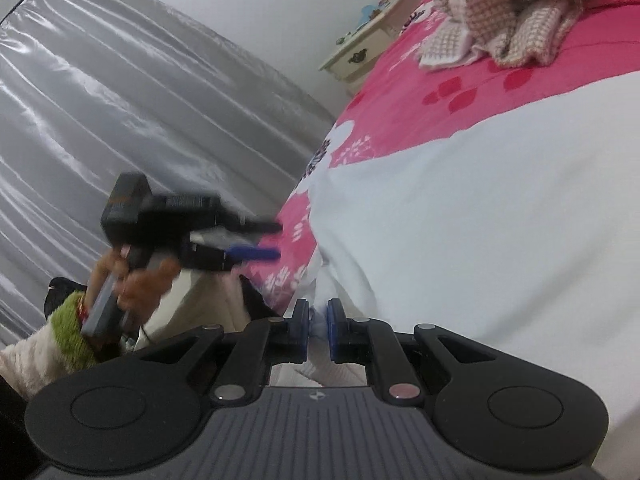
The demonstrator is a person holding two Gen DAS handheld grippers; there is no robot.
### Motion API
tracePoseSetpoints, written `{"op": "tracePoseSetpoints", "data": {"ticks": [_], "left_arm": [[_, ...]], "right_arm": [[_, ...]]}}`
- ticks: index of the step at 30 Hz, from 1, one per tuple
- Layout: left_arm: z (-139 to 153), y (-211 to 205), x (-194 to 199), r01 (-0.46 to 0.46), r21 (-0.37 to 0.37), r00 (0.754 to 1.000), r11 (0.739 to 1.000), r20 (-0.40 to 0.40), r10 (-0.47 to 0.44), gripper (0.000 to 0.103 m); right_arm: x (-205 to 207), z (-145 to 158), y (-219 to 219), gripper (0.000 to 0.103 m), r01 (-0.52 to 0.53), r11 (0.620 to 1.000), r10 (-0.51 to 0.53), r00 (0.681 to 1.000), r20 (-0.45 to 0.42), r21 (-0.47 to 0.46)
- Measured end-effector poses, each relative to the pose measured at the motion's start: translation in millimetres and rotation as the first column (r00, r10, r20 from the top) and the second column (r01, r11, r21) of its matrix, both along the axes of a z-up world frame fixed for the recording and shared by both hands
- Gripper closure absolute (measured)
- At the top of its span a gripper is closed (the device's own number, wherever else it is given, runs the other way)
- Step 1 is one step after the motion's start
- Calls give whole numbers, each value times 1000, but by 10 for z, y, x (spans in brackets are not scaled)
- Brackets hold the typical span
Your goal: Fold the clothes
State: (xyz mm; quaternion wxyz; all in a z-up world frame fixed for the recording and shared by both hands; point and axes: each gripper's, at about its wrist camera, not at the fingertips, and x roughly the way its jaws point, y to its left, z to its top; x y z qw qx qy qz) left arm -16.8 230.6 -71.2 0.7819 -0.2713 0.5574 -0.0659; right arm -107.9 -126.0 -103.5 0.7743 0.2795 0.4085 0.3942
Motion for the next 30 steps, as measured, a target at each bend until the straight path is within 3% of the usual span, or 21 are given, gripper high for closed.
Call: {"op": "tracePoseSetpoints", "data": {"ticks": [4,8,11,13,17,20,23,28,30], "left_arm": [[-202,-182,-6,42,19,997,999,-68,-41,64],[-356,-255,67,25,-22,994,999,-104,-27,69],[-427,-280,93,16,-47,992,999,-121,-22,83],[-435,-304,78,15,-30,993,999,-114,-18,99],[-219,-299,-58,-2,-14,999,1000,-40,2,102],[-82,-298,-150,27,50,1000,998,15,-28,102],[-101,-319,-190,65,133,997,989,19,-68,102],[-131,-353,-257,126,270,991,955,19,-136,101],[-143,-367,-284,149,323,986,935,16,-163,99]], "right_arm": [[17,5,22,92,1,1000,-1,1000,3,1],[-6,2,30,92,3,1000,-3,1000,8,-5],[-37,-7,8,92,-1,1000,1,1000,10,-13],[-46,-15,16,92,-5,1000,5,1000,14,-20],[-139,89,92,92,-59,998,62,995,79,-33],[-284,116,280,92,-129,986,145,977,154,-110],[-370,-44,536,92,-173,961,209,966,153,-217],[-430,-46,699,89,-141,960,191,962,195,-244],[-462,-139,774,83,-173,945,222,963,155,-277]]}}
